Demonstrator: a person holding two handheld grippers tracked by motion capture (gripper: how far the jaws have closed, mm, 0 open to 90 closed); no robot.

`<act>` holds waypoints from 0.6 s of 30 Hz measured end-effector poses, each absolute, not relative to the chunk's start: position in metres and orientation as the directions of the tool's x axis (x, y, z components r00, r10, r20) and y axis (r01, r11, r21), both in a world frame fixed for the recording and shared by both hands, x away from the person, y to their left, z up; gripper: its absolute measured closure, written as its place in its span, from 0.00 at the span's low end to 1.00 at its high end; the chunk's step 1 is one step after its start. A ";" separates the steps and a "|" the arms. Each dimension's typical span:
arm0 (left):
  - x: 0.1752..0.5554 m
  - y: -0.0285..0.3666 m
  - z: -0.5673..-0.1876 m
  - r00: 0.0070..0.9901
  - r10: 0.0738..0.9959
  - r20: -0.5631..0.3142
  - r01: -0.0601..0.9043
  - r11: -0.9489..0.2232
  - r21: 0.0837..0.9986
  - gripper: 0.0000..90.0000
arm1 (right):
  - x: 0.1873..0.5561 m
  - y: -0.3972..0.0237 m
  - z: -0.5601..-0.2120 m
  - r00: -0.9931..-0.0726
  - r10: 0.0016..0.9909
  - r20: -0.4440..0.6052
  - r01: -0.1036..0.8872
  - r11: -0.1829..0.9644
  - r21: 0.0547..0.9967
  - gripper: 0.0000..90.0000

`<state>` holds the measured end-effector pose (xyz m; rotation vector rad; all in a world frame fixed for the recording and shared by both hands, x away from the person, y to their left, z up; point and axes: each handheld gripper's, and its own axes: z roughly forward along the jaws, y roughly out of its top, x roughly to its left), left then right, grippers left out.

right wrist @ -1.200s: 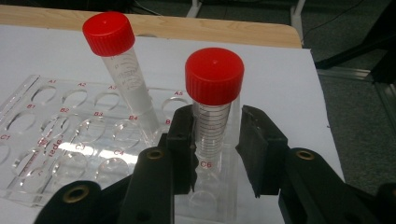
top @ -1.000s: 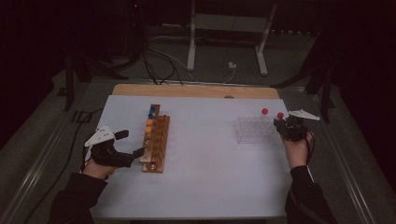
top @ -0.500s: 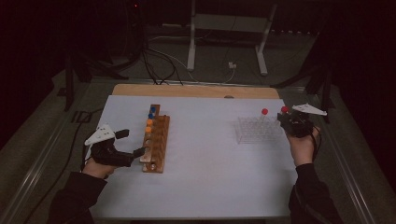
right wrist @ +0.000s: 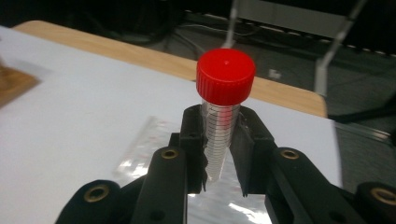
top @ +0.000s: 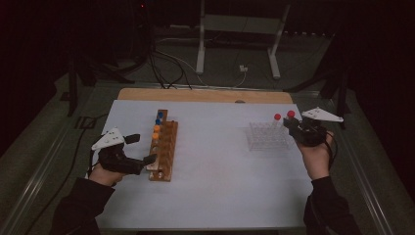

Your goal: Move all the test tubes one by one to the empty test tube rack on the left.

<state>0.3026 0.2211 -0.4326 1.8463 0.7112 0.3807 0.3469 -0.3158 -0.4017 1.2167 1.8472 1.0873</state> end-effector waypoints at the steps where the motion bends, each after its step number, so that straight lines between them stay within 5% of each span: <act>1: 0.303 0.220 -0.432 0.772 0.632 -0.066 0.289 -0.257 0.922 0.03 | 0.345 -0.312 -0.401 -0.359 0.929 -0.083 0.379 0.226 0.897 0.84; 18: 0.304 0.190 -0.421 0.823 0.565 -0.064 0.273 -0.294 0.916 0.03 | 0.316 -0.250 -0.403 -0.555 0.823 -0.117 0.322 0.342 0.883 0.84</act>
